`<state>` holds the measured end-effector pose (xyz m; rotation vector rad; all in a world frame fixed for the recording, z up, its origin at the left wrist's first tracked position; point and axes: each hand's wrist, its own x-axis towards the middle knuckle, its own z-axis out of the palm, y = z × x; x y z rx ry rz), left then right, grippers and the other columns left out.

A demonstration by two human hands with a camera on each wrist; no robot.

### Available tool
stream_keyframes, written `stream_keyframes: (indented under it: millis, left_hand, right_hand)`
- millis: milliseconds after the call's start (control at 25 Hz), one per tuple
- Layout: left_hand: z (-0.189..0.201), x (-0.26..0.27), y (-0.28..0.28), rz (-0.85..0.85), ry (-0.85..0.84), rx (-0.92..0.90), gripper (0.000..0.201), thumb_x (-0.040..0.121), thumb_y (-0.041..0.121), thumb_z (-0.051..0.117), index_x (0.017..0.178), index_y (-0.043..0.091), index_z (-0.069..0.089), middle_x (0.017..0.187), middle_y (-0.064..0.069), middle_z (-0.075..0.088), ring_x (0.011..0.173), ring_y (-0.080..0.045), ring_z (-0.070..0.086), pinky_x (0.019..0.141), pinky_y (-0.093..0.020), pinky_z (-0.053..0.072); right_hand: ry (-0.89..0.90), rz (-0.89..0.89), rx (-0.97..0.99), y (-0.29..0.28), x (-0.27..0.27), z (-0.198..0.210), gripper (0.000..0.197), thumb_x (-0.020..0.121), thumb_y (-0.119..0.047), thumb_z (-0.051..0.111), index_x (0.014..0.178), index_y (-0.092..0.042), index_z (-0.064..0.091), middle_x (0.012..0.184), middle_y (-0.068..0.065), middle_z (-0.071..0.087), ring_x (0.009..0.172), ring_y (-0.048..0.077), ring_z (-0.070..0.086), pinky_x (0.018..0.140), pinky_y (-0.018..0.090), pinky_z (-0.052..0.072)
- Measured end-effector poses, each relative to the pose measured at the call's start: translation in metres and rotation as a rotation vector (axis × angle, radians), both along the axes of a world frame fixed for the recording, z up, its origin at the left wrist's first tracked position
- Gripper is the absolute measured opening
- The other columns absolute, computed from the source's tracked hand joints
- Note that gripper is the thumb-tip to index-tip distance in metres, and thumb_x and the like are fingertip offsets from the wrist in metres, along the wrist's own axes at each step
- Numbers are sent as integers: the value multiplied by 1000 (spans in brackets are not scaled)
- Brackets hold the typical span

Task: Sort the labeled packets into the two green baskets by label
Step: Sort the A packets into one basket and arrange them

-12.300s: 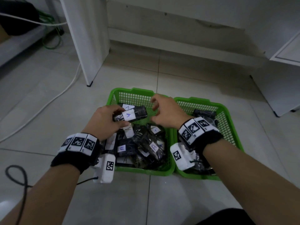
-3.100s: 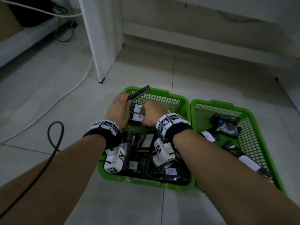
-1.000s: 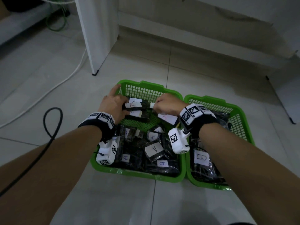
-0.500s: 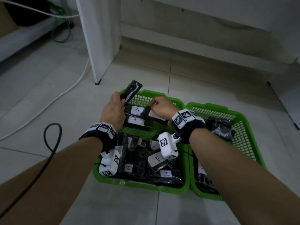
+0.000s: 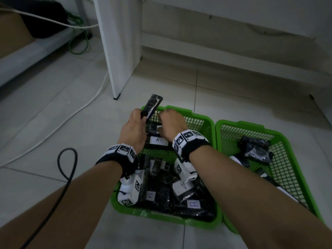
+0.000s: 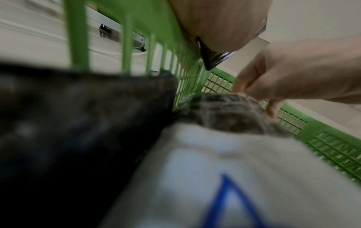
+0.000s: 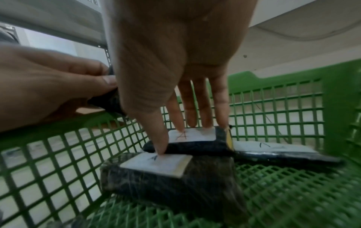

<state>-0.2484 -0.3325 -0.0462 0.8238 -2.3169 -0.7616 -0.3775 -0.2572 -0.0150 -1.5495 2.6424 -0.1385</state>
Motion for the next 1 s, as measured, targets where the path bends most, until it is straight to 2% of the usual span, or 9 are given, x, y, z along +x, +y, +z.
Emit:
stream_keyframes:
  millis: [80,280,480,560,640,720,800,920,1000]
  left_hand:
    - [1,0,0,2,1,4,19,104,22,37,105,4,43,93,-9,51,75,-37,55,61,-34,32]
    - [2,0,1,-13,-16,26,18,103,21,42,110,5,45,103,-15,57,82,-39,57,65,-38,39]
    - [-1,0,-3,-16,-5,-87,13,100,17,46,108,6,48,105,-16,57,96,-35,52,84,-44,44]
    - [1,-1,-2,-19,-50,-138,13,99,17,47,107,7,48,105,-16,58,99,-36,51,92,-49,42]
    - [0,0,0,-83,-121,-166,14,95,18,54,105,8,52,106,-17,60,106,-37,52,99,-50,38]
    - [0,2,1,-136,-186,-191,20,85,20,68,101,11,59,113,-17,60,121,-35,48,107,-51,31]
    - [1,4,0,-155,-231,-195,26,73,21,79,94,15,65,117,-16,61,131,-32,42,111,-50,25]
    - [0,4,1,-153,-273,-205,23,67,24,83,84,19,68,109,-5,67,137,-26,37,112,-48,20]
    - [-1,3,-1,-143,-296,-225,20,65,27,83,78,24,67,101,3,70,137,-23,35,111,-47,18]
  right_hand:
    - [-57,-25,97,1,-4,4,29,75,-26,83,74,-13,58,76,3,56,75,25,61,64,33,50]
    - [-175,-44,-32,-4,-2,-4,12,82,-13,76,90,-8,70,97,13,67,91,32,65,78,40,57]
    - [-335,-263,-97,12,-25,21,10,79,0,69,83,-4,77,85,13,75,79,28,73,75,39,63]
    - [-358,-282,8,32,-36,37,14,79,1,66,88,4,77,82,22,75,72,34,76,66,48,64]
    - [-450,-245,203,55,-35,45,14,81,2,66,91,5,76,81,24,75,69,34,76,64,50,64]
    - [-530,-164,386,73,-22,44,10,79,-2,74,88,-1,77,80,17,77,73,30,77,66,47,64]
    - [-412,-43,521,83,-11,35,16,75,-10,79,91,-6,78,90,12,77,82,28,74,66,40,64]
    - [-315,34,516,91,2,16,31,79,-25,83,103,-7,76,103,9,74,92,26,70,74,36,59]
    - [-331,56,532,93,9,8,32,82,-30,82,102,-6,73,101,9,71,90,28,67,71,34,54]
